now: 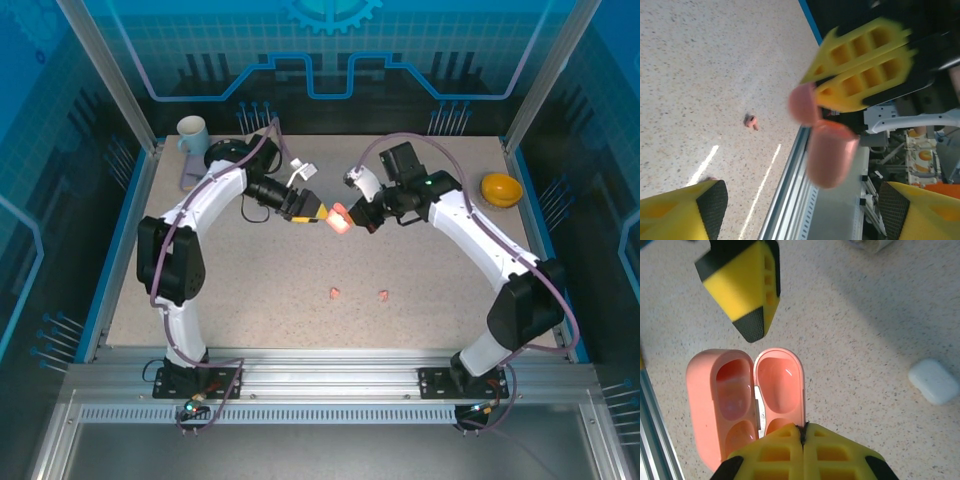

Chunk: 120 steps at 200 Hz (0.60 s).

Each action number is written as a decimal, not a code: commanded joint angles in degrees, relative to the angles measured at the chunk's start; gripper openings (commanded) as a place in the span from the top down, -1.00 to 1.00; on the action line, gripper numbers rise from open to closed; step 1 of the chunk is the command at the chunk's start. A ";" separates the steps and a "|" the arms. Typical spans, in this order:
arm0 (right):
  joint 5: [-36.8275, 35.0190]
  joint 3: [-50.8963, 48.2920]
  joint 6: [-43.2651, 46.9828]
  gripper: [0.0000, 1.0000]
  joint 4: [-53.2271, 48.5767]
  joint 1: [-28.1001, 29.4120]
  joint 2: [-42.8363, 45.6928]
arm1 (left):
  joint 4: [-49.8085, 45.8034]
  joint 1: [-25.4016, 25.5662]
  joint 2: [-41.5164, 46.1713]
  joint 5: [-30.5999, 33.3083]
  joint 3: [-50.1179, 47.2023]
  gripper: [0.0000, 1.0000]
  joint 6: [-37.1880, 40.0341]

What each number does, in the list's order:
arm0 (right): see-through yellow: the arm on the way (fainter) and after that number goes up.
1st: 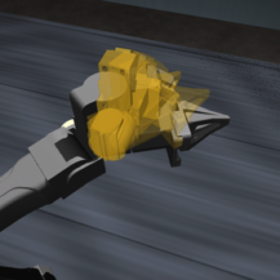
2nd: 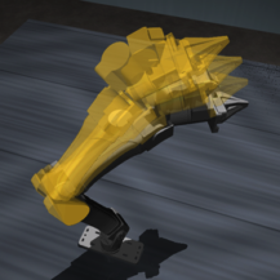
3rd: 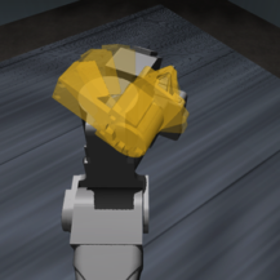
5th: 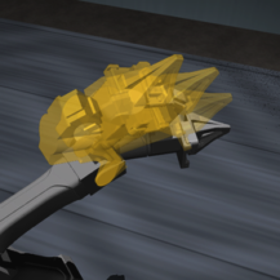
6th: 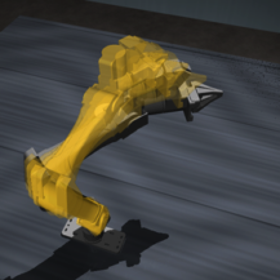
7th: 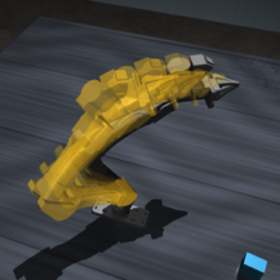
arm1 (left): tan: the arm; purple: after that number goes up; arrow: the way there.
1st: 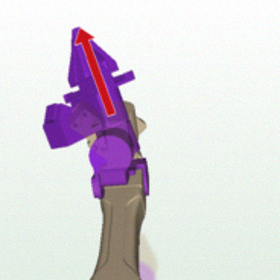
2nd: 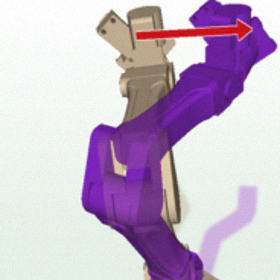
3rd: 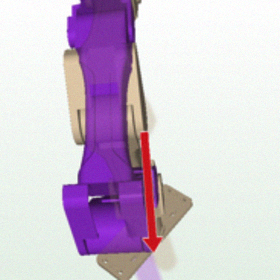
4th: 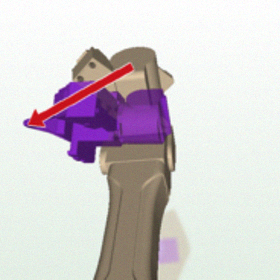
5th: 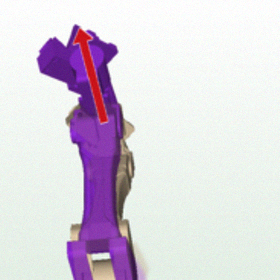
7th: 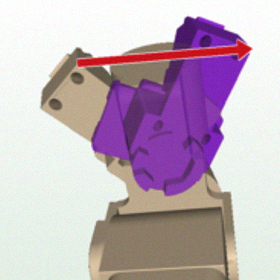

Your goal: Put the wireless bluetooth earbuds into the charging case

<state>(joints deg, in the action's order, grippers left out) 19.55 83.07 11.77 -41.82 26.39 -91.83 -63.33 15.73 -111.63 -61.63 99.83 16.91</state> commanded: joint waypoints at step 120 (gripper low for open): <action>3.74 1.76 2.66 1.00 -0.54 2.26 -2.49 | -6.61 3.23 -3.58 -4.37 -0.86 -0.18 6.42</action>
<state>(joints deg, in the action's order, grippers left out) 21.06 83.11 14.02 -42.44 28.14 -94.94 -67.90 17.91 -113.71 -63.96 99.24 21.39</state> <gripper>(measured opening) 0.045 0.614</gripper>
